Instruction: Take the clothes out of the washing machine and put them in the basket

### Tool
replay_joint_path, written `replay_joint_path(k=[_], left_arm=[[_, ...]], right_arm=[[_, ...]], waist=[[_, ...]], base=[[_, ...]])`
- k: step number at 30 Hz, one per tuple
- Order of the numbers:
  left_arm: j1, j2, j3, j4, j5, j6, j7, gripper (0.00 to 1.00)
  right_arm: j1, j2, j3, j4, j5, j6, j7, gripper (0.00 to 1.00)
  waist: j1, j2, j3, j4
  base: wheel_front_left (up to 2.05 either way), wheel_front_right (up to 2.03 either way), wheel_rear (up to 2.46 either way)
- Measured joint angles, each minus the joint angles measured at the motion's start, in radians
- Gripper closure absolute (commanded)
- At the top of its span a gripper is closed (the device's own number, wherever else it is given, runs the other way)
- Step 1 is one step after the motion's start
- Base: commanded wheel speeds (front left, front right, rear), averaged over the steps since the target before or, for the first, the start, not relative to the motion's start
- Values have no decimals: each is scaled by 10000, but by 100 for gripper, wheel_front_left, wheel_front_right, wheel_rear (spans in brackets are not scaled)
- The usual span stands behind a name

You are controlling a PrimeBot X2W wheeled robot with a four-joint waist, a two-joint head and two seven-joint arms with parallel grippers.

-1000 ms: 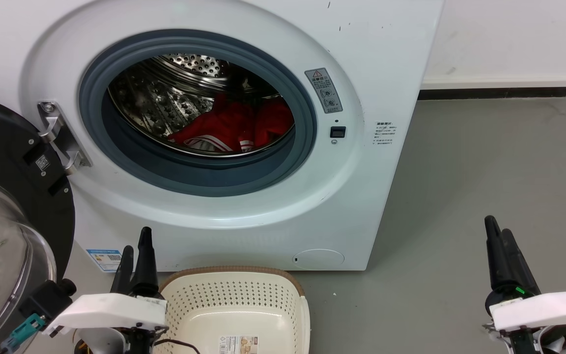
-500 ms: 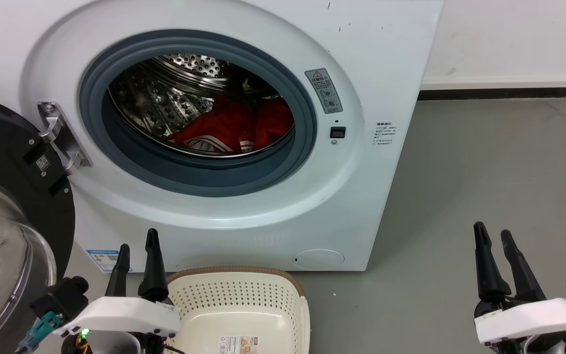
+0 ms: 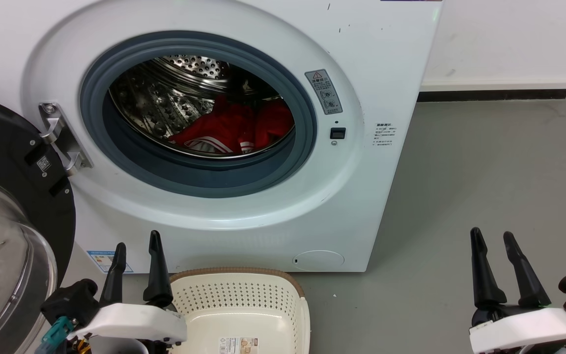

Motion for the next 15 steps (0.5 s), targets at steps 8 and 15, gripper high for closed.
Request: replay_joint_path(k=[8,15], left_arm=[[142,4,-111,-148,855,86,-211,0],[224,2,-107,-244,1513,140,-372,0]], right_arm=[[152,-2,23,-199,-869,0,-186,0],[213,-4,82,-449,-1580,0,-378,0]], waist=[[0,0,11,11],[0,0,26,9]], base=[[0,0,0],[0,0,0]])
